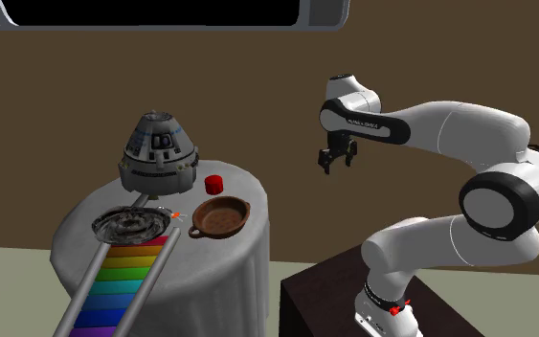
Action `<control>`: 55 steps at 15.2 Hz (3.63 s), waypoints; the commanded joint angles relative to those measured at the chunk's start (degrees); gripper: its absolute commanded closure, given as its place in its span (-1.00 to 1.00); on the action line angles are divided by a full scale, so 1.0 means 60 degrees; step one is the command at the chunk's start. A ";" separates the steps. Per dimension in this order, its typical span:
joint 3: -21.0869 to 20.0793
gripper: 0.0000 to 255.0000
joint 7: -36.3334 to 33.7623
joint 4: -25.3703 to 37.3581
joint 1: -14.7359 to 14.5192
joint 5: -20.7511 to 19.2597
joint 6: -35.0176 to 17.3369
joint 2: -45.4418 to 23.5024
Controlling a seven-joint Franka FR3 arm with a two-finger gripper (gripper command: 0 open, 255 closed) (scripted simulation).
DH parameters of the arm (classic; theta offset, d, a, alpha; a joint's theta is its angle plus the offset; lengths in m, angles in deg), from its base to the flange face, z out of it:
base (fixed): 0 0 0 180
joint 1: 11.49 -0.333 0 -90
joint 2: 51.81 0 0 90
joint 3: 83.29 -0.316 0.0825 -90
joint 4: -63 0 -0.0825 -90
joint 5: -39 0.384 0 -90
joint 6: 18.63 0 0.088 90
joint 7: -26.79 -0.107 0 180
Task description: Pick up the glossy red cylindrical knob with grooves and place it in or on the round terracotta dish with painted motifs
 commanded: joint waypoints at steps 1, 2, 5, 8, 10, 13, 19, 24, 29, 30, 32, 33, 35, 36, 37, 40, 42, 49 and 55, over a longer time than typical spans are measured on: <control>0.0000 -1.00 0.0000 0.0000 0.0000 0.0000 0.0000 0.0000; -0.0175 -1.00 -0.0225 0.0079 -0.0076 0.0149 -0.0062 -0.0164; -0.0690 -1.00 -0.0889 0.0381 -0.0285 0.0562 -0.0257 -0.0712; -0.1191 -1.00 -0.1538 0.0779 -0.0461 0.0913 -0.0456 -0.1334; -0.1515 -1.00 -0.1966 0.1096 -0.0562 0.1105 -0.0585 -0.1787; -0.1989 -1.00 -0.2608 0.1651 -0.0691 0.1323 -0.0763 -0.2517; -0.2891 -1.00 -0.3908 0.3047 -0.0891 0.1470 -0.1026 -0.4151; -0.3572 -1.00 -0.5041 0.4520 -0.1083 0.1252 -0.1093 -0.5699; -0.4118 -1.00 -0.6203 0.6332 -0.1444 0.0713 -0.0944 -0.7443; -0.4203 -1.00 -0.6432 0.6744 -0.1550 0.0572 -0.0880 -0.7818; -0.4343 -1.00 -0.6875 0.7632 -0.1805 0.0263 -0.0710 -0.8593; -0.4394 -1.00 -0.7086 0.8111 -0.1959 0.0099 -0.0602 -0.8994; -0.4459 -1.00 -0.7480 0.9156 -0.2318 -0.0243 -0.0335 -0.9827; -0.4473 -1.00 -0.7659 0.9731 -0.2526 -0.0418 -0.0172 -1.0263; -0.4470 -1.00 -0.7778 1.0173 -0.2693 -0.0544 -0.0041 -1.0586; -0.4442 -1.00 -0.7781 0.9705 -0.2644 -0.0517 -0.0455 -1.0527; -0.4435 -1.00 -0.7788 0.9415 -0.2610 -0.0512 -0.0722 -1.0505; -0.4425 -1.00 -0.7801 0.9066 -0.2573 -0.0514 -0.1058 -1.0494; -0.4425 1.00 -0.7802 0.9067 -0.2575 -0.0515 -0.1058 -1.0496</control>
